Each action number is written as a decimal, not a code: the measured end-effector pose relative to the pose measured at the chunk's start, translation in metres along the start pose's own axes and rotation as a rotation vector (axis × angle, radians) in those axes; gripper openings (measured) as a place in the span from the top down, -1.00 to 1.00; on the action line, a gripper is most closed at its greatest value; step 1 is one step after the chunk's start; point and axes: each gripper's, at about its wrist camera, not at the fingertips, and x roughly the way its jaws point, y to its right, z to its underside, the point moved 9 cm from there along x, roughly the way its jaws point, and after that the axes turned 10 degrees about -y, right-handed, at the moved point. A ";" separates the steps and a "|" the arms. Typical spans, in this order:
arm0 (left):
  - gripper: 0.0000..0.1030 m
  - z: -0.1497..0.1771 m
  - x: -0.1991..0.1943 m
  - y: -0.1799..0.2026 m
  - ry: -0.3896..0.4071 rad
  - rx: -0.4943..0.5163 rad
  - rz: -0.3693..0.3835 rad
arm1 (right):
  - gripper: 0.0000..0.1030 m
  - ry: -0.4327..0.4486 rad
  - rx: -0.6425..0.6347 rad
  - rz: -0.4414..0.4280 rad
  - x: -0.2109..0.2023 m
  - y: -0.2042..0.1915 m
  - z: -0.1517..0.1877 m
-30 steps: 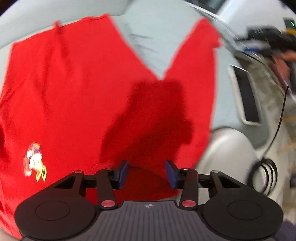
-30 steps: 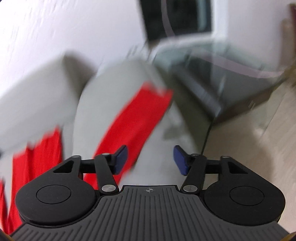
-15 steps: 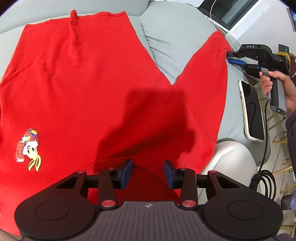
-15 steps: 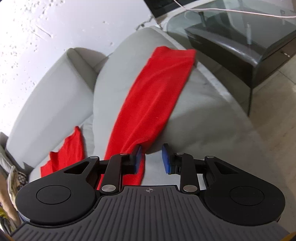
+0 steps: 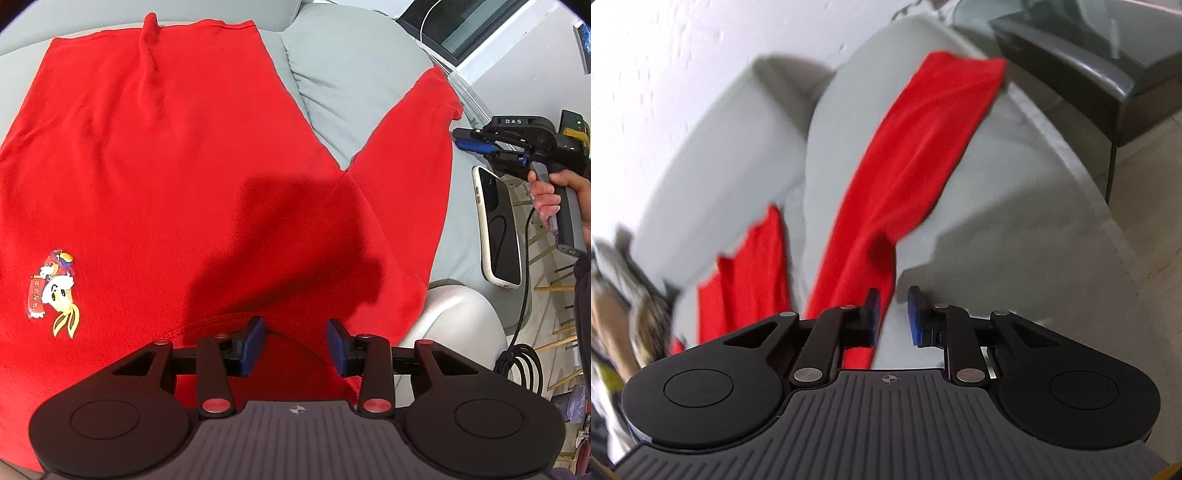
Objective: Fold clothes
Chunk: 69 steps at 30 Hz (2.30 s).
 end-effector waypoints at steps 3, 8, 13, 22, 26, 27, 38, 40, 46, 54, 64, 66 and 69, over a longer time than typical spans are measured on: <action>0.29 0.000 0.000 -0.001 0.002 -0.006 0.004 | 0.18 -0.006 -0.014 -0.007 0.010 -0.007 0.000; 0.28 0.001 -0.002 -0.002 0.002 -0.010 0.011 | 0.82 0.011 -0.045 0.052 0.019 -0.013 0.002; 0.31 0.002 -0.003 -0.003 0.000 -0.015 0.024 | 0.98 0.089 -0.015 0.054 -0.008 -0.012 0.011; 0.33 0.013 -0.015 -0.002 -0.009 -0.009 0.031 | 0.65 0.093 -0.021 0.200 -0.042 -0.018 0.029; 0.32 0.026 -0.032 0.000 0.010 0.069 0.002 | 0.21 0.137 -0.032 0.168 -0.065 -0.043 0.044; 0.30 0.031 -0.036 0.001 0.012 0.102 -0.008 | 0.21 0.117 -0.044 0.173 -0.065 -0.049 0.054; 0.16 0.065 -0.032 0.010 0.018 0.198 -0.009 | 0.67 0.065 -0.187 0.300 0.017 -0.086 0.140; 0.16 0.071 -0.035 0.004 0.015 0.184 -0.019 | 0.78 0.052 -0.195 0.446 0.033 -0.081 0.146; 0.15 0.087 -0.043 -0.024 0.012 0.088 0.008 | 0.44 0.078 -0.104 0.476 0.013 -0.075 0.164; 0.15 0.091 -0.040 -0.026 0.012 0.028 0.027 | 0.69 0.173 -0.212 0.527 0.025 -0.074 0.139; 0.15 0.091 -0.039 -0.025 0.018 0.029 0.026 | 0.88 0.164 -0.163 0.526 0.007 -0.065 0.162; 0.15 0.093 -0.039 -0.025 0.017 0.025 0.035 | 0.45 0.177 -0.156 0.507 0.005 -0.066 0.160; 0.15 0.095 -0.037 -0.026 0.012 0.011 0.035 | 0.12 0.202 -0.229 0.544 0.013 -0.072 0.153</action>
